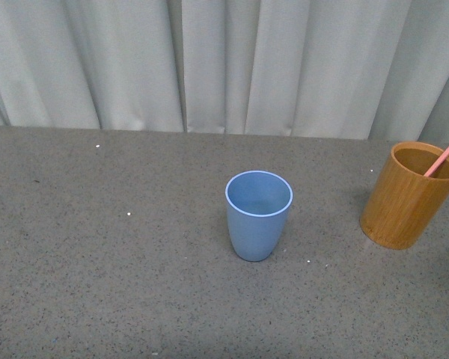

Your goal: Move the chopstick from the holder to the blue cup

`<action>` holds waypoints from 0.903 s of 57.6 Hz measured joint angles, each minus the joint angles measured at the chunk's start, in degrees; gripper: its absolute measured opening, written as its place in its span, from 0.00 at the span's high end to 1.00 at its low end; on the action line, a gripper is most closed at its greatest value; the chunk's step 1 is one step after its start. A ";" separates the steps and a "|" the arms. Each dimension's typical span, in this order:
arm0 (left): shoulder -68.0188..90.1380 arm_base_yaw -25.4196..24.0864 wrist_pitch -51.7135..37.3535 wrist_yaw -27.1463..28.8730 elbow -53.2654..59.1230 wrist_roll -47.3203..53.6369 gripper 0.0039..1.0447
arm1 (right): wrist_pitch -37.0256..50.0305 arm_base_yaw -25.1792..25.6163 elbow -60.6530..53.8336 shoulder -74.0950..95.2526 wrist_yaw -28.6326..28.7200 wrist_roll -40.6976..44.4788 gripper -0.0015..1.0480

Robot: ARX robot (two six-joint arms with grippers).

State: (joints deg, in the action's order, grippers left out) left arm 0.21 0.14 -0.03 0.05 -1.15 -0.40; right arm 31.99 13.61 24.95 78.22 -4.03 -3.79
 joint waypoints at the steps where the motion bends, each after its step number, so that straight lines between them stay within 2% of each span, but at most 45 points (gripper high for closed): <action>1: 0.00 0.00 0.00 0.00 0.00 0.00 0.06 | -0.07 -0.26 0.26 0.04 -0.11 -0.13 0.09; 13: 0.00 0.00 0.00 0.02 0.00 0.00 0.06 | -1.55 -3.13 4.85 4.68 -2.82 -4.52 0.09; 24: 0.00 0.00 0.00 -0.02 0.00 0.00 0.06 | 3.37 -3.69 7.13 11.21 -6.38 -5.44 0.09; 36: 0.00 0.00 0.00 0.00 0.00 0.00 0.06 | 5.57 -6.54 9.99 14.82 -6.45 -6.19 0.09; 52: 0.00 0.02 0.00 -0.02 0.00 0.00 0.06 | 5.70 -6.71 13.07 19.10 -7.89 -8.09 0.09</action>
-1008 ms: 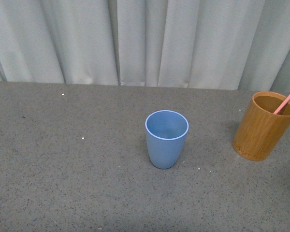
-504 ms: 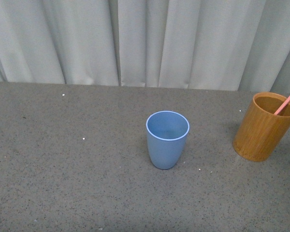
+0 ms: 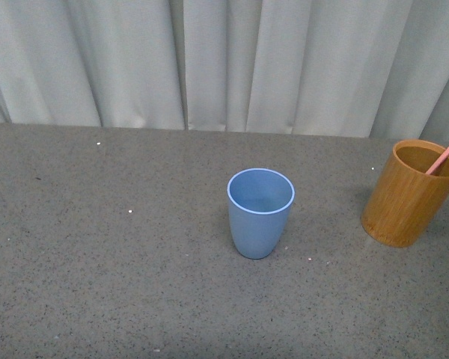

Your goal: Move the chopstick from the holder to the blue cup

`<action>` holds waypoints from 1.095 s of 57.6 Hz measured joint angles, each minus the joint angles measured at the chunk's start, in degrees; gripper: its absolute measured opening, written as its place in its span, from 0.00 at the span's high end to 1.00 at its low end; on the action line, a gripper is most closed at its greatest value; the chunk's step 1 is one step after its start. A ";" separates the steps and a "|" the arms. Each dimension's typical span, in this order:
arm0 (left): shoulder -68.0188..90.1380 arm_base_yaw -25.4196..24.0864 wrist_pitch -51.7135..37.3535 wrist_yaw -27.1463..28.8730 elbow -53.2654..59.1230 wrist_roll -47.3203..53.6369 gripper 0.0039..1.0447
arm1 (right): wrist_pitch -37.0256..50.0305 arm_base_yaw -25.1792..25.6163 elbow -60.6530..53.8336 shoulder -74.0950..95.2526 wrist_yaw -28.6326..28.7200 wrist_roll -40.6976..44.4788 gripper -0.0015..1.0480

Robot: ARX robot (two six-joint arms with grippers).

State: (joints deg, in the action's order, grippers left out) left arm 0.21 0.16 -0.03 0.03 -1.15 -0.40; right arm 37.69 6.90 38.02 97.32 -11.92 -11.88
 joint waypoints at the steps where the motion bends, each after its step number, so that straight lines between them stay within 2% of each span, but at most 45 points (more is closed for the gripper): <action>1: 0.00 0.00 0.00 0.00 0.00 0.00 0.06 | -0.02 -0.09 0.31 0.50 -0.09 -0.04 0.09; 25: 0.00 0.00 0.00 0.00 0.00 0.00 0.06 | -1.46 -3.26 4.59 3.28 -1.60 -0.35 0.09; 63: 0.00 0.00 0.00 0.00 0.00 0.00 0.06 | -4.83 -5.18 12.41 9.84 -5.86 -1.42 0.09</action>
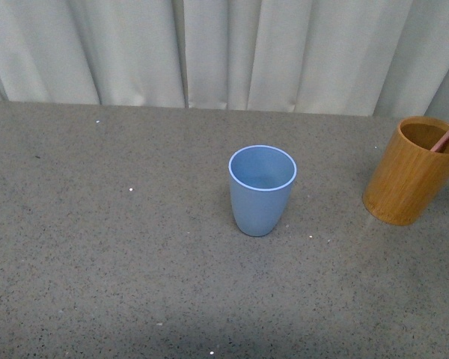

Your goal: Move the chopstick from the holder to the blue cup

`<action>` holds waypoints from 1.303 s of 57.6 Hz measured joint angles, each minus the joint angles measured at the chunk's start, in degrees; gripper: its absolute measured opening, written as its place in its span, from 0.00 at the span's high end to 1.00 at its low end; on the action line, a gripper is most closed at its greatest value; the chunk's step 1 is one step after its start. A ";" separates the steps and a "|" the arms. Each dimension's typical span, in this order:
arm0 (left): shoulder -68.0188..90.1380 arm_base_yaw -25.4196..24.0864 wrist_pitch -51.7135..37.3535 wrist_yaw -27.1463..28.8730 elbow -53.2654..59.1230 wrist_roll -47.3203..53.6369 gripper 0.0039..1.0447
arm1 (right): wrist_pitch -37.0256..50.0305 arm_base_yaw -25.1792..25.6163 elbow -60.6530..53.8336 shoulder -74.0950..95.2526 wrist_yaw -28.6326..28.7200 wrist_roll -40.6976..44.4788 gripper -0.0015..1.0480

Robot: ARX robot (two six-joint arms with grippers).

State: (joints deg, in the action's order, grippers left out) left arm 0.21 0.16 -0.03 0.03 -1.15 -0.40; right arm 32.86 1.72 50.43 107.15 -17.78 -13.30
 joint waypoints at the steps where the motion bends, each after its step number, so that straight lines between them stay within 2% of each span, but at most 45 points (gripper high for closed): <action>1: 0.00 -0.02 0.00 0.00 0.00 0.00 0.06 | -0.02 0.02 0.13 0.11 -0.24 0.02 0.09; 34: 0.00 0.00 0.00 0.00 0.00 0.00 0.06 | -1.18 -1.86 3.76 3.17 -2.19 -0.04 0.10; 36: 0.00 0.00 0.00 0.00 0.00 0.00 0.06 | -1.25 -2.01 3.89 3.23 -2.54 -0.09 0.14; 40: 0.00 0.00 0.00 0.00 0.00 0.00 0.06 | -1.33 -2.32 4.00 3.52 -3.34 -0.09 0.29; 64: 0.00 0.00 0.00 0.00 0.00 0.00 0.06 | -0.79 -2.95 4.04 4.00 -2.82 0.72 0.90; 68: 0.00 -0.02 0.00 0.02 0.00 0.00 0.06 | -0.07 -3.02 4.22 3.98 -2.08 0.11 0.96; 75: 0.00 0.00 0.00 0.02 0.00 0.00 0.06 | 0.31 -3.08 3.67 3.96 -2.05 0.55 0.97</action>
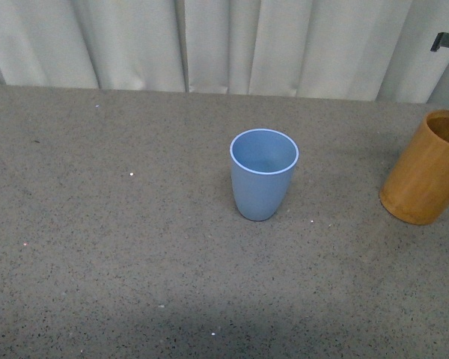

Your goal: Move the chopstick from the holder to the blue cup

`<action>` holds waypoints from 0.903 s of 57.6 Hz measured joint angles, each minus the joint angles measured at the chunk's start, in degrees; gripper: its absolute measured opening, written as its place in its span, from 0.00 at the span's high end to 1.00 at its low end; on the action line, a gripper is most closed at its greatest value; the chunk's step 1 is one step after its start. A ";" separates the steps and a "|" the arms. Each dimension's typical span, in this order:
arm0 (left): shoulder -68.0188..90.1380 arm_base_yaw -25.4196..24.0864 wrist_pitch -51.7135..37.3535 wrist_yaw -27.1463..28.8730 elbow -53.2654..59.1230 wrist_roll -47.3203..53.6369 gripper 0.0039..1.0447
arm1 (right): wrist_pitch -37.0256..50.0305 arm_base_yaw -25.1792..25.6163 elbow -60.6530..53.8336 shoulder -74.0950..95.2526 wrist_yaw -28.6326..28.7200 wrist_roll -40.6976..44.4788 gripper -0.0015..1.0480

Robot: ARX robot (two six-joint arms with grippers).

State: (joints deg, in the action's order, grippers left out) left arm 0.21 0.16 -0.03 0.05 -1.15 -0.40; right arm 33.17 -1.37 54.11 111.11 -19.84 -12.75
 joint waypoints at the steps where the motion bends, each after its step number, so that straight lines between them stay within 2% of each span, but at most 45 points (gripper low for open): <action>1: 0.00 -0.02 0.00 0.00 0.00 0.00 0.06 | 0.09 0.00 -0.11 0.00 0.00 0.11 0.97; 22: 0.00 0.00 0.00 -0.02 0.00 0.00 0.06 | 0.35 -0.02 -1.03 -1.95 1.49 0.46 0.97; 52: 0.00 0.00 0.00 0.00 0.00 0.00 0.06 | 2.49 0.28 -5.68 -13.29 4.76 0.42 0.97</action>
State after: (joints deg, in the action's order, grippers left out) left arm 0.21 0.16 -0.03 0.05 -1.15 -0.40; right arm 35.66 -1.08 48.42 97.82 -15.07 -12.34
